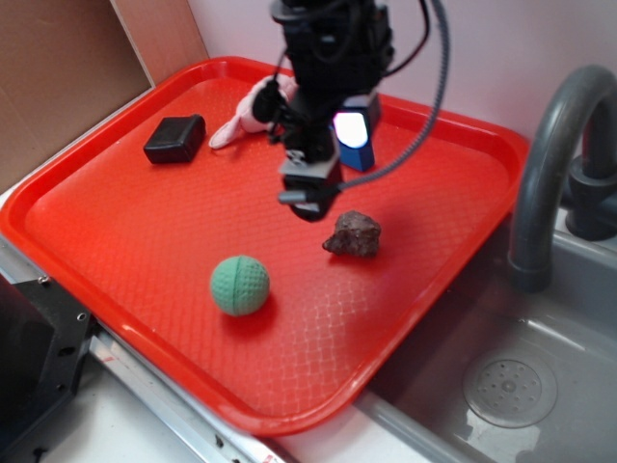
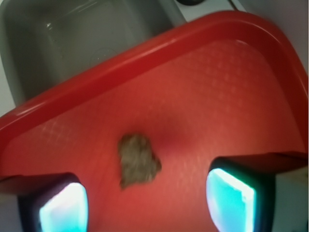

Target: Grab the rock.

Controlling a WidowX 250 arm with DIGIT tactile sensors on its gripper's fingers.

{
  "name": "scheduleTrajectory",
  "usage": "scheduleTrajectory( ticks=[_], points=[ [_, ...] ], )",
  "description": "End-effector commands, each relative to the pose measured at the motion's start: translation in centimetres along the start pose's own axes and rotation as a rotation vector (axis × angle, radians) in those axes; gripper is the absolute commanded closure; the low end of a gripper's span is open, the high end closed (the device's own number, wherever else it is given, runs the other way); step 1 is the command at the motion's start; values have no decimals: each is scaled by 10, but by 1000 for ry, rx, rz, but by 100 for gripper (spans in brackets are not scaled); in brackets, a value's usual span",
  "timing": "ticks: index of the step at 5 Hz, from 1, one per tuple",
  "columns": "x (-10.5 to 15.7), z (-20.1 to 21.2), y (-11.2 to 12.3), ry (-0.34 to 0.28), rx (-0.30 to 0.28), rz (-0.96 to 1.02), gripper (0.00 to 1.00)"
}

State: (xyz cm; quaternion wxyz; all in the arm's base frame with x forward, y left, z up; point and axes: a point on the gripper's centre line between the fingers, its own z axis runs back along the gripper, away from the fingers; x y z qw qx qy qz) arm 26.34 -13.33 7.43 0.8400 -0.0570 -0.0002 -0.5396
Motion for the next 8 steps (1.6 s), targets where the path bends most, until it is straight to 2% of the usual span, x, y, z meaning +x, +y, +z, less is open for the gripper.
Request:
scheduleTrajectory(
  ticks=[1, 4, 5, 7, 8],
  points=[
    [17, -15, -17, -9, -15, -83, 0],
    [15, -48, -28, 100, -23, -92, 0],
    [13, -53, -29, 135, -15, -70, 100],
    [10, -58, -29, 158, -8, -60, 100],
    [3, -24, -20, 102, 15, 126, 100]
  ],
)
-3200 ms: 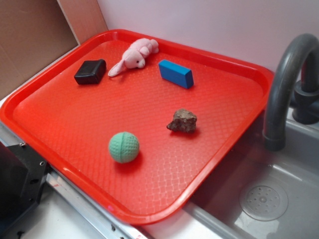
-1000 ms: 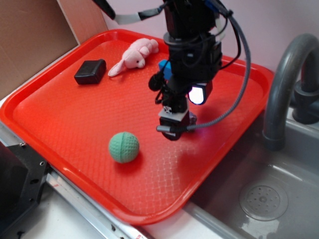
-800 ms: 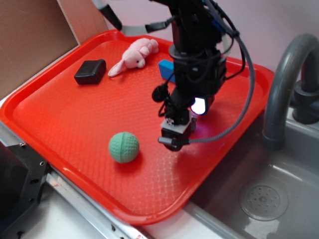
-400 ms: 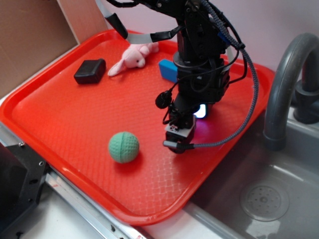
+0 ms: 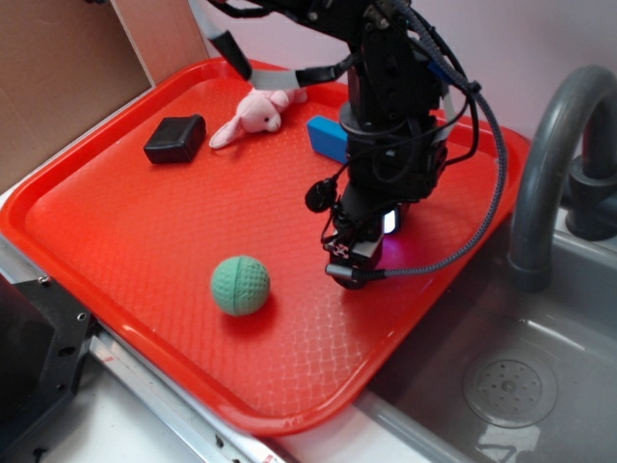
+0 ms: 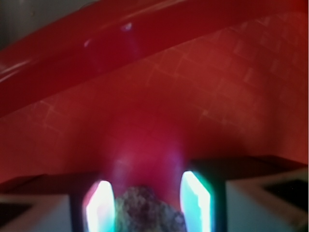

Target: Grab the rock.

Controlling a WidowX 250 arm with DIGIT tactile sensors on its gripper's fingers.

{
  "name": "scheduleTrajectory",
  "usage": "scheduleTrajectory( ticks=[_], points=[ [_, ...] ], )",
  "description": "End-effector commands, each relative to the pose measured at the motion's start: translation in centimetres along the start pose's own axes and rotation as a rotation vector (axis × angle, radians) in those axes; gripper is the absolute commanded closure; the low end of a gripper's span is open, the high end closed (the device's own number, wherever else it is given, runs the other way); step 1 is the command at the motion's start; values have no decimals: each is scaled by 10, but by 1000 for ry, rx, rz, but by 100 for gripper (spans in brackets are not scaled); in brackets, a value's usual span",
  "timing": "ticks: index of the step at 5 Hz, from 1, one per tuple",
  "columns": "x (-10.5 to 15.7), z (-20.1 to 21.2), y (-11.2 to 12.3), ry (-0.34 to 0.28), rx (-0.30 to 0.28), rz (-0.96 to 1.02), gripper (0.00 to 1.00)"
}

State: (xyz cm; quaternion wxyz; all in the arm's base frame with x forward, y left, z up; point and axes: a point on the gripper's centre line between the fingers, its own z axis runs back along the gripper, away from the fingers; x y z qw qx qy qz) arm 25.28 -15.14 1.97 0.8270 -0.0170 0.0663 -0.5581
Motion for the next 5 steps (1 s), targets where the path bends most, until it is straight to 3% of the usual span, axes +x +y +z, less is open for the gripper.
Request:
scheduleTrajectory(
  ticks=[1, 2, 3, 4, 5],
  points=[
    [-31, 80, -5, -88, 24, 415, 100],
    [-60, 119, -15, -150, 108, 667, 100],
    [-93, 152, -38, -202, 134, 916, 100],
    [-109, 168, -54, -244, 162, 1166, 100],
    [-106, 160, -48, -277, 80, 1311, 100]
  ],
)
